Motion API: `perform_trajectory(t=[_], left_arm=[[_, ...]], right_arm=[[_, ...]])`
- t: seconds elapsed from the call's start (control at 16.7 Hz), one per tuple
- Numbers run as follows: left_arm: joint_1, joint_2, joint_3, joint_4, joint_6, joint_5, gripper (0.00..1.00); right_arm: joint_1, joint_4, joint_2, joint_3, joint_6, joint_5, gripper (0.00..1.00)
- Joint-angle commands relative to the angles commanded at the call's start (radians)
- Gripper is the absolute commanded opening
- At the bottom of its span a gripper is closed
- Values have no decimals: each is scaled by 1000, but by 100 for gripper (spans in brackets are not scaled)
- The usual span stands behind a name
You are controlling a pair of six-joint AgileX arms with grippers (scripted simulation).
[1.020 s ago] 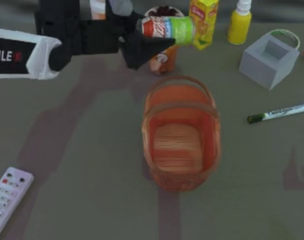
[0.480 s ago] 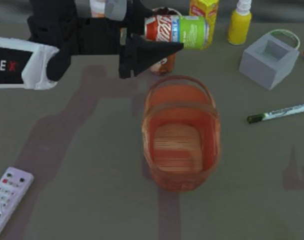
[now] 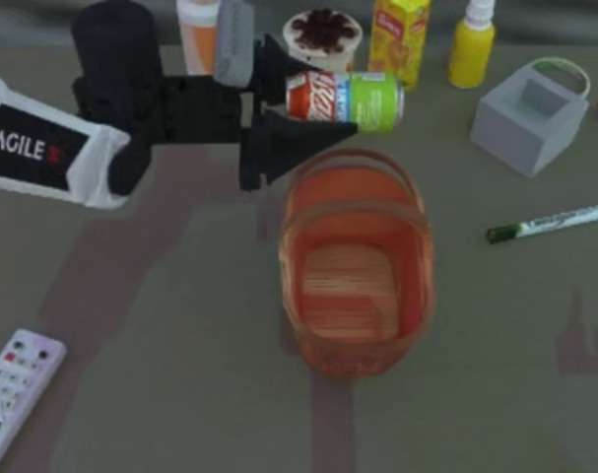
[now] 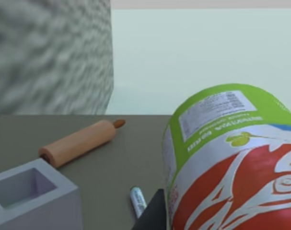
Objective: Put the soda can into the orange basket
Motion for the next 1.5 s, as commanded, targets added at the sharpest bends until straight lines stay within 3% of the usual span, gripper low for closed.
perform_trajectory(t=[0.24,0.54,1.32,1.5], left_arm=[[11,112,-40,159,-3,-2,0],[14,131,-48,181,-3,-3,0],[14,131,-48,181,-3,-3,98],[14,131,-48,181,-3,-3,100]], right_arm=[[0,0,0,0,0,0,100],[0,0,0,0,0,0,100],[0,0,0,0,0,0,100],[0,0,0,0,0,0,100]])
